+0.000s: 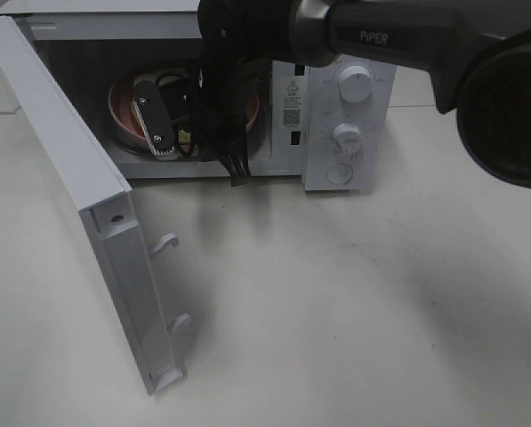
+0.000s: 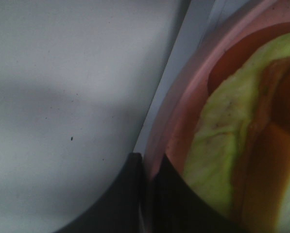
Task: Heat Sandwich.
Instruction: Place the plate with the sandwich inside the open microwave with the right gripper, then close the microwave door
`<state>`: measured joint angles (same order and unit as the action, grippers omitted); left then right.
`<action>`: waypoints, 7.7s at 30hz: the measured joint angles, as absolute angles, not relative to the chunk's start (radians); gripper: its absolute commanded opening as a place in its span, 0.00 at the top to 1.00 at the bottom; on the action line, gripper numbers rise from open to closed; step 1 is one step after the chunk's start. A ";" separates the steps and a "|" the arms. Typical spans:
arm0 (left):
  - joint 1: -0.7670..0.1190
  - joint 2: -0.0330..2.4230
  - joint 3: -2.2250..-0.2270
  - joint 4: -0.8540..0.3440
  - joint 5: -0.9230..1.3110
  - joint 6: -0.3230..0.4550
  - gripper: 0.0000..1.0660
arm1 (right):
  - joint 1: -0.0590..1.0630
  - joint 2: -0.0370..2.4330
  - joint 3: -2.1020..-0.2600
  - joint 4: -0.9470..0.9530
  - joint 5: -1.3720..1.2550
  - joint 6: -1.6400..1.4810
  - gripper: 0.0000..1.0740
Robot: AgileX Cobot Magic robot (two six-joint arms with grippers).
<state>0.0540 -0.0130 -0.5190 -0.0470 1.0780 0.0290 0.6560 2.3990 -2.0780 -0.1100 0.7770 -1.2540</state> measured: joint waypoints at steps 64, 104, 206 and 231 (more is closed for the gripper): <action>0.054 -0.013 -0.519 -0.047 1.078 0.029 0.10 | 0.656 1.956 -1.414 -0.130 0.527 -1.072 0.33; 0.054 -0.013 -0.519 -0.047 1.078 0.029 0.10 | 0.656 1.280 -0.754 -0.156 0.469 -0.440 0.29; 0.054 -0.013 -0.519 -0.047 1.078 0.029 0.10 | 0.083 -0.004 -0.501 -0.086 1.009 0.116 0.29; 0.054 -0.013 -0.519 -0.047 1.078 0.029 0.10 | 0.083 -0.004 -0.501 -0.086 1.009 0.116 0.29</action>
<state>0.0540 -0.0130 -0.5190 -0.0470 1.0780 0.0290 0.0830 -0.0040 -0.5010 -0.0860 1.0090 0.1160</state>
